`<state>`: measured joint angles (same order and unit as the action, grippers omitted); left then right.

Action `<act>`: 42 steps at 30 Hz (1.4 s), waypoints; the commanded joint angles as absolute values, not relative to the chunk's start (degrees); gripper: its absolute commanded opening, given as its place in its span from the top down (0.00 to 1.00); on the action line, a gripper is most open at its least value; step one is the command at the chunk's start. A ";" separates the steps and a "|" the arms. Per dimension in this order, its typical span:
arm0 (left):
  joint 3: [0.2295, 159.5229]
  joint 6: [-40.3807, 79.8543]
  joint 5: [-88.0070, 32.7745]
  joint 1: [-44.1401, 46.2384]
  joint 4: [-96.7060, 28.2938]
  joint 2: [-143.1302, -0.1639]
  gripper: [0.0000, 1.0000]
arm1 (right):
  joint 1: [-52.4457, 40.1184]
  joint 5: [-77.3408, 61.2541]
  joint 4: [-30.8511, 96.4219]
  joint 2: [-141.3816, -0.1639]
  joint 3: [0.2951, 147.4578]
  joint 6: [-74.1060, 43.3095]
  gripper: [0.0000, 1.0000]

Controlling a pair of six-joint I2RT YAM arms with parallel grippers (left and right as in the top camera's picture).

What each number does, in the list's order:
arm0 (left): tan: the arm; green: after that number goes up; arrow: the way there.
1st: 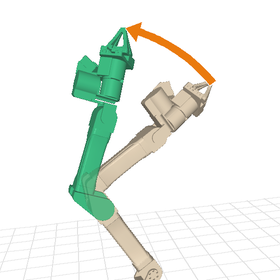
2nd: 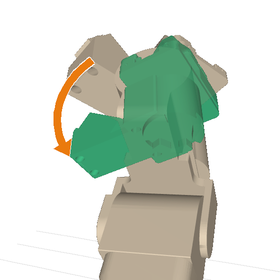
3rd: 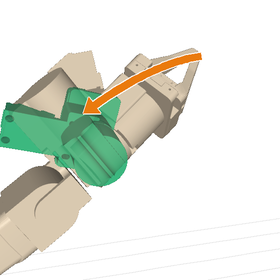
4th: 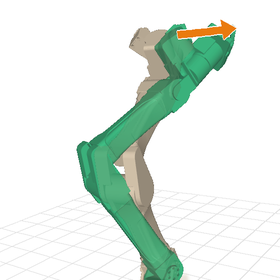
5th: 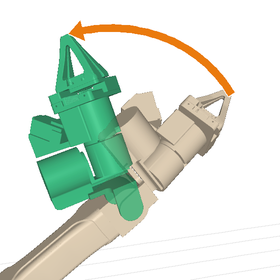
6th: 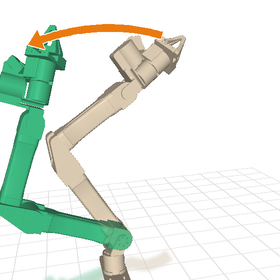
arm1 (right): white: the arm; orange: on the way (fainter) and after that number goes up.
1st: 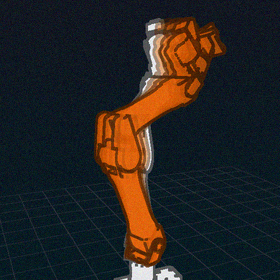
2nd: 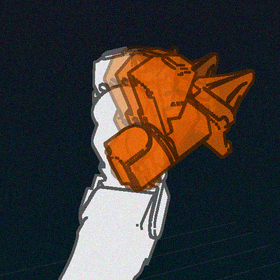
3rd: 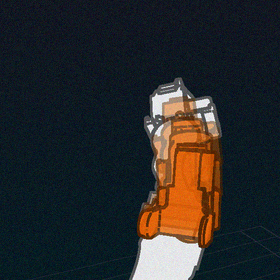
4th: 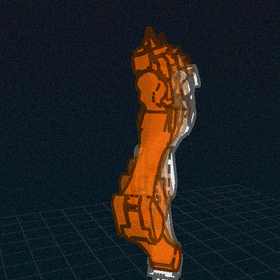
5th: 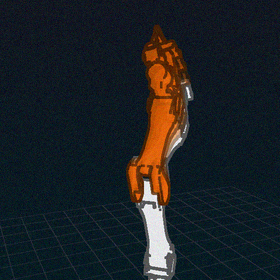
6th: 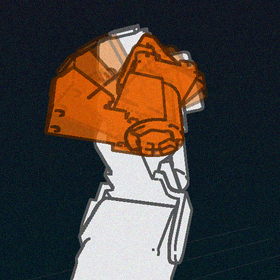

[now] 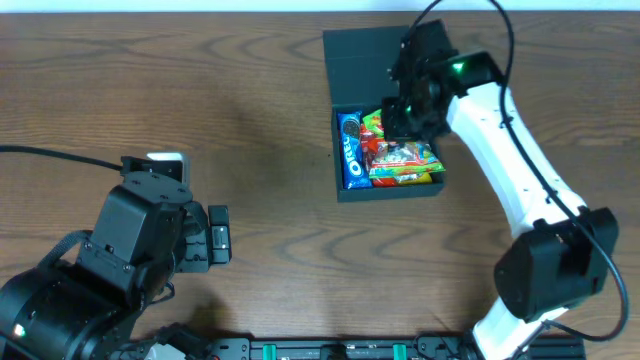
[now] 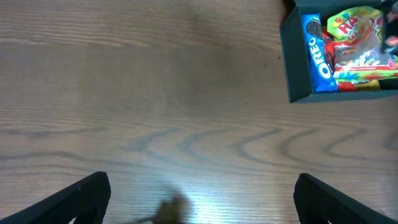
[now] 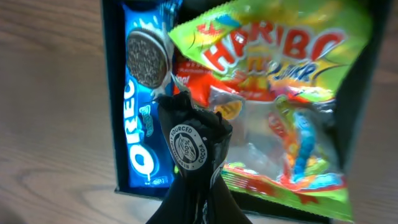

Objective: Pack container
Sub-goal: 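Carry the candy bar with the right gripper into the box and release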

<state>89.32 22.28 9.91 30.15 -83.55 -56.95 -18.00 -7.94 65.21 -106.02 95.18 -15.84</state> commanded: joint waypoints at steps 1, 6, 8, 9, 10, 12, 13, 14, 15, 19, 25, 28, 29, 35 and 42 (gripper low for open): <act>89.30 22.55 11.07 29.91 -83.53 -56.99 0.05 | -19.92 -9.06 63.35 -106.06 93.19 -18.41 0.99; 89.30 22.57 10.92 29.91 -83.55 -56.99 0.05 | -21.61 -9.23 61.47 -106.06 91.79 -18.46 0.99; 89.30 22.76 10.90 29.91 -83.57 -56.99 0.05 | -22.26 -9.23 61.45 -106.06 91.42 -18.92 0.99; 89.30 22.76 10.90 29.91 -83.57 -56.99 0.05 | -22.52 -9.17 61.04 -106.06 90.94 -19.25 0.99; 89.30 22.76 10.90 29.91 -83.55 -56.99 0.05 | -22.65 -9.21 60.36 -106.06 90.21 -19.38 0.99; 89.30 23.00 10.90 29.91 -83.55 -56.99 0.05 | -22.70 -9.19 58.85 -106.06 88.47 -20.10 0.99; 89.30 23.29 10.90 29.91 -83.55 -56.99 0.05 | -22.70 -9.19 57.87 -106.06 87.42 -20.58 0.98; 89.30 23.38 10.87 29.91 -83.55 -56.99 0.05 | -22.70 -9.19 56.84 -106.06 86.37 -20.84 0.99; 89.30 23.38 10.90 29.91 -83.55 -56.99 0.05 | -22.70 -9.19 55.94 -106.06 85.47 -20.82 0.99; 89.30 23.35 10.90 29.91 -83.57 -56.99 0.05 | -22.63 -8.99 54.17 -106.06 84.27 -21.23 0.99; 89.30 23.40 10.87 29.91 -83.57 -56.99 0.05 | -22.63 -9.02 53.30 -106.06 84.27 -21.21 0.93; 89.30 23.40 10.87 29.91 -83.57 -56.99 0.05 | -22.70 -9.02 52.88 -106.06 84.27 -21.26 0.63; 89.30 23.40 10.87 29.91 -83.57 -56.99 0.05 | -22.70 -8.99 52.60 -106.06 84.27 -21.47 0.55; 89.30 23.40 10.90 29.91 -83.29 -56.99 0.05 | -22.28 -9.04 49.12 -105.97 84.64 -23.07 0.01; 89.30 23.38 10.92 29.91 -82.48 -56.99 0.05 | -20.78 -9.30 56.75 -101.65 92.05 -21.39 0.01</act>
